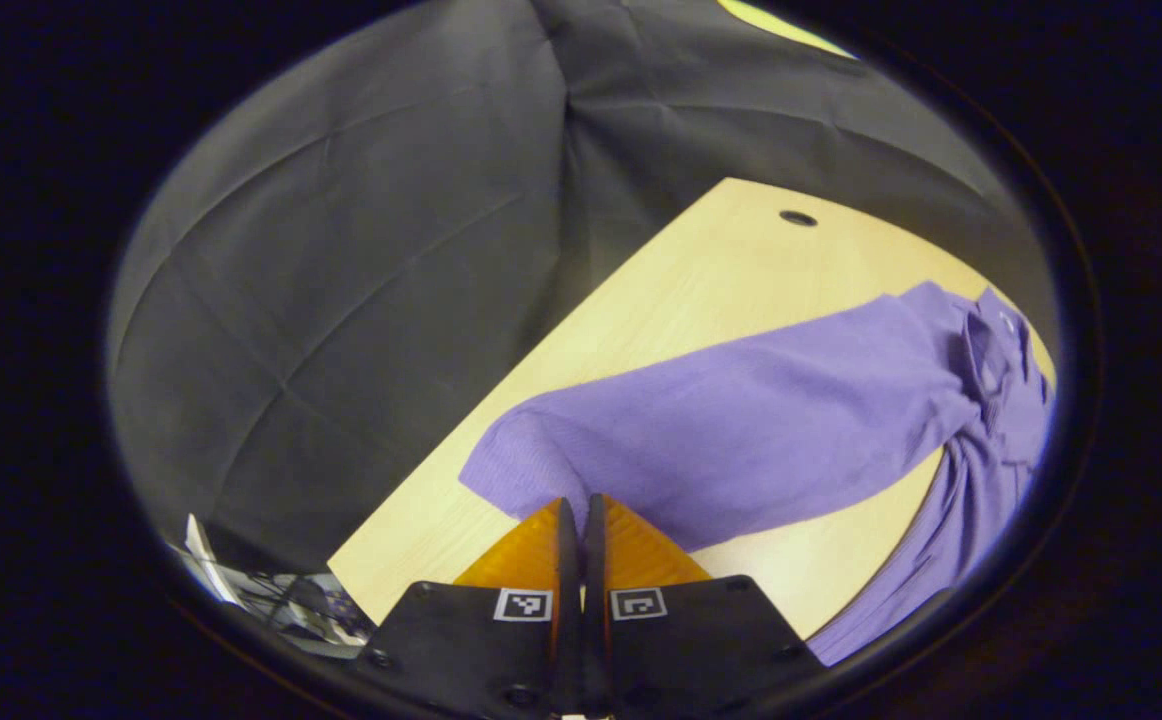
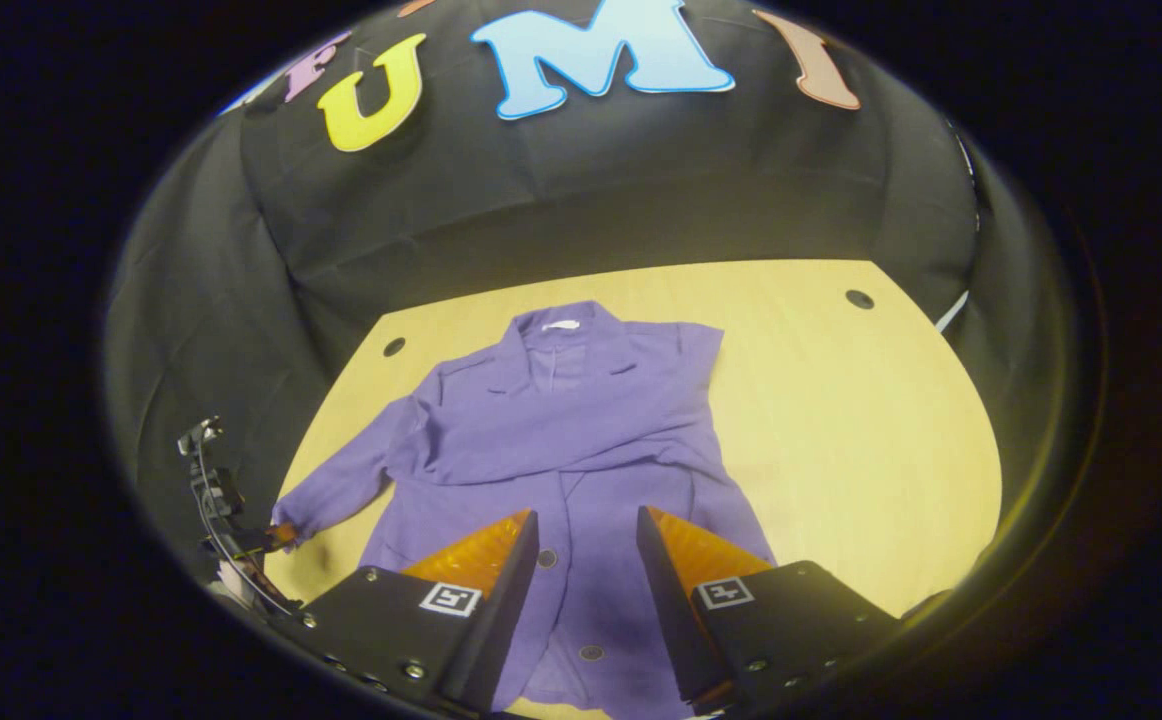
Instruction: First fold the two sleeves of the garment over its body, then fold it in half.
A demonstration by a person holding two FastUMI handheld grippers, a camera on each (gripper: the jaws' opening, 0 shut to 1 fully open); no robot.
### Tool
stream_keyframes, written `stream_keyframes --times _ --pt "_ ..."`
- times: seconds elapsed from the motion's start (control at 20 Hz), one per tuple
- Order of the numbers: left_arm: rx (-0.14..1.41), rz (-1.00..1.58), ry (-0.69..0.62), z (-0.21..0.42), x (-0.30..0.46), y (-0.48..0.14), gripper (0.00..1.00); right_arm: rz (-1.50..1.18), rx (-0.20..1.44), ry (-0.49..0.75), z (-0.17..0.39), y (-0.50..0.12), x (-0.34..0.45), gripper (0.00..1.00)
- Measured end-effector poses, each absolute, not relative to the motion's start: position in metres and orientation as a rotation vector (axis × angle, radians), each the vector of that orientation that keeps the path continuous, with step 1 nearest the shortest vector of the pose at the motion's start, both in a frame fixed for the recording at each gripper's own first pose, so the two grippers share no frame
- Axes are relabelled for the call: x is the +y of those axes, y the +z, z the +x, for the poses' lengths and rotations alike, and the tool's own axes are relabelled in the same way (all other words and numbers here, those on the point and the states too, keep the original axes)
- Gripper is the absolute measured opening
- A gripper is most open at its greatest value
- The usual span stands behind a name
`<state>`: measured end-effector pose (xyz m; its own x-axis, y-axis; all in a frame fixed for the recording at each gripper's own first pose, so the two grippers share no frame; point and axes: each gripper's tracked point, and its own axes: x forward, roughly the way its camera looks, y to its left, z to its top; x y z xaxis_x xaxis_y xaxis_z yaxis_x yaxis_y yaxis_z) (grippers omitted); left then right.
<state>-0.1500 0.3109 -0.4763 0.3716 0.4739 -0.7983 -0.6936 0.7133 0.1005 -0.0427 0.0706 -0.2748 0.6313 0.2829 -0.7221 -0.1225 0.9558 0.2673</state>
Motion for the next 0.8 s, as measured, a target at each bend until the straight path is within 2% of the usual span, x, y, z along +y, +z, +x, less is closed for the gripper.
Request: stream_keyframes --times 0.2,0.8 --pt "0.86 -0.277 0.743 -0.12 0.311 -0.441 0.07 0.243 0.843 0.207 -0.045 -0.272 0.054 0.64" --pt "0.734 -0.194 0.431 0.044 0.174 -0.372 0.07 0.336 0.857 0.152 -0.077 -0.286 0.011 0.64"
